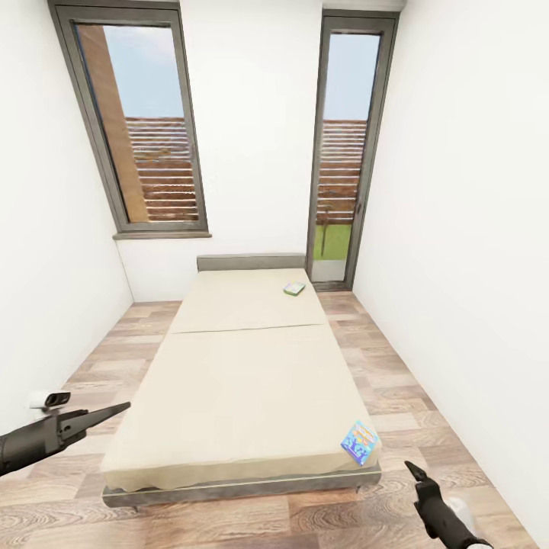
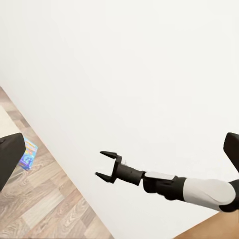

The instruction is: Put all the toys in the child's room - the three board games (two on the bed and one on the table), the two jigsaw puzzles on the table, and the tennis ball on the table - inside the toy box on the table in the child's room.

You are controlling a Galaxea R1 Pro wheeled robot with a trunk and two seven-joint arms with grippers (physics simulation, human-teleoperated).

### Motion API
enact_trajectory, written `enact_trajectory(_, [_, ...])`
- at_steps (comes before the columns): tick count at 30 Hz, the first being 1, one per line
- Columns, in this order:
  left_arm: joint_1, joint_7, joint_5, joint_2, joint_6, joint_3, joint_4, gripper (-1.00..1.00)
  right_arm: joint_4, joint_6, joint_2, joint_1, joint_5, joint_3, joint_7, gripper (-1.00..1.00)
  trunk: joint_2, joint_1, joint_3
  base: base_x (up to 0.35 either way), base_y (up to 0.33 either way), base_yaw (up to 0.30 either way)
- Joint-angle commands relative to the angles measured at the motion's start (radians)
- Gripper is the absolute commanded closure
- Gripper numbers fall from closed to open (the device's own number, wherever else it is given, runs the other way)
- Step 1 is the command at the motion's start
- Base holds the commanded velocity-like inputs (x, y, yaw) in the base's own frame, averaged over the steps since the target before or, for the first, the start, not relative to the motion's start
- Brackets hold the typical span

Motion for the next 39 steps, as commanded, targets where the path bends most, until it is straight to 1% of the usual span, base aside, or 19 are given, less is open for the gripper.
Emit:
enact_trajectory(1, [-0.001,-0.004,-0.001,-0.001,0.012,-0.002,0.0,-1.0,0.022,0.01,-0.001,-0.004,-0.048,-0.006,0.002,-1.0,-0.002,0.001,-0.002,0.0,0.0,0.0])
enact_trajectory(2, [-0.001,-0.004,-0.001,-0.001,0.012,-0.003,0.0,-1.0,0.029,0.011,-0.002,-0.005,-0.066,-0.005,0.002,-1.0,-0.002,0.001,-0.002,0.0,0.0,0.0])
enact_trajectory(3, [-0.001,-0.004,-0.001,-0.001,0.014,-0.004,0.0,-1.0,0.04,0.013,-0.003,-0.006,-0.092,-0.005,0.002,-1.0,-0.002,0.001,-0.002,0.0,0.0,0.0])
enact_trajectory(7, [-0.001,-0.004,0.0,-0.003,0.017,-0.004,-0.002,-1.0,0.058,0.018,-0.003,-0.009,-0.129,-0.005,0.002,-1.0,-0.002,0.001,-0.002,0.0,0.0,0.0])
enact_trajectory(11, [-0.001,-0.004,0.0,-0.003,0.018,-0.001,-0.003,-1.0,0.061,0.037,-0.003,-0.012,-0.136,-0.004,0.001,-1.0,-0.002,0.001,-0.002,0.0,0.0,0.0])
enact_trajectory(14, [-0.001,-0.004,0.001,-0.004,0.021,0.004,-0.003,-1.0,0.059,0.083,-0.007,-0.034,-0.136,-0.002,0.003,-1.0,-0.002,0.001,-0.002,0.0,0.0,0.0])
enact_trajectory(18, [-0.001,-0.004,0.003,-0.005,0.021,0.002,-0.003,-1.0,0.058,0.107,-0.003,-0.047,-0.136,0.001,0.013,-1.0,-0.002,0.001,-0.002,0.0,0.0,0.0])
enact_trajectory(29, [-0.001,-0.004,0.003,-0.007,0.05,-0.003,-0.003,-1.0,0.058,0.111,0.002,-0.051,-0.141,0.001,0.015,-1.0,-0.002,0.001,-0.002,0.0,0.0,0.0])
enact_trajectory(31, [-0.002,-0.004,0.003,-0.011,0.06,-0.005,-0.003,-1.0,0.058,0.113,0.001,-0.051,-0.143,0.0,0.015,-1.0,-0.002,0.001,-0.002,0.0,0.0,0.0])
enact_trajectory(35, [-0.002,-0.004,0.002,-0.034,0.068,-0.011,-0.005,-1.0,0.063,0.116,-0.006,-0.051,-0.146,-0.004,0.016,-1.0,-0.002,0.001,-0.002,0.0,0.0,0.0])
enact_trajectory(39, [-0.003,-0.004,0.003,-0.041,0.068,-0.012,-0.006,-1.0,0.065,0.117,-0.01,-0.05,-0.146,-0.006,0.018,-1.0,-0.002,0.001,-0.002,0.0,0.0,0.0])
